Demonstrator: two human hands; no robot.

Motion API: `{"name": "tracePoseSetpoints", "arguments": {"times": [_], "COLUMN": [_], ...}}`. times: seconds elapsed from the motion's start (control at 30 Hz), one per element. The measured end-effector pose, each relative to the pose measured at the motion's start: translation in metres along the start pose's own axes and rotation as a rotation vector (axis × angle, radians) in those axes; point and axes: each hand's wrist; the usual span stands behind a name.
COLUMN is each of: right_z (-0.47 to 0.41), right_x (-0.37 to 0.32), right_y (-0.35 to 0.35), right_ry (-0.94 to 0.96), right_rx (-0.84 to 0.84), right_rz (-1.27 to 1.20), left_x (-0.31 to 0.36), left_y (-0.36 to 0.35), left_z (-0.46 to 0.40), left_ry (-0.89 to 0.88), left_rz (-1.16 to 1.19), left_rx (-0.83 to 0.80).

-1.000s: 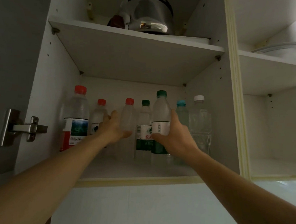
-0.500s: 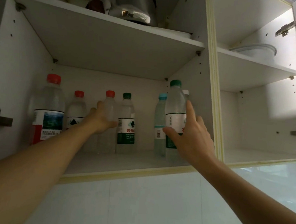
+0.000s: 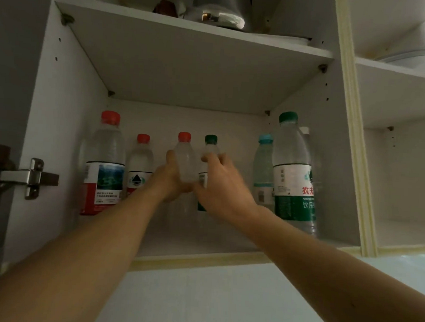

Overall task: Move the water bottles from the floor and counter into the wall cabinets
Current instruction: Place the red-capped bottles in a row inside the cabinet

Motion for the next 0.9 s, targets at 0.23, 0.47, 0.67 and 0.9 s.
{"name": "tracePoseSetpoints", "arguments": {"times": [0.23, 0.47, 0.67, 0.9], "right_z": [-0.073, -0.094, -0.093, -0.092], "right_x": [0.006, 0.021, 0.021, 0.032], "right_y": [-0.019, -0.025, -0.039, -0.061], "right_ry": [-0.498, -0.599, -0.486, -0.339], "right_rx": [-0.217, -0.396, -0.416, -0.283], "right_rz": [-0.184, -0.355, -0.314, -0.194], "left_x": [0.002, -0.010, -0.016, -0.013], "left_y": [0.003, 0.015, 0.014, 0.019], "left_z": [0.010, 0.004, 0.002, -0.005], "left_ry": [-0.020, -0.060, -0.024, -0.057], "left_rz": [-0.207, -0.663, -0.893, -1.148], "left_rx": [0.007, -0.032, -0.083, -0.129]}}
Point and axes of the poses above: each hand's wrist, its own z-axis away from the middle knuckle, its own y-axis out of the back of the hand, x = y × z, and after that the axes turned 7 degrees about -y, right-handed
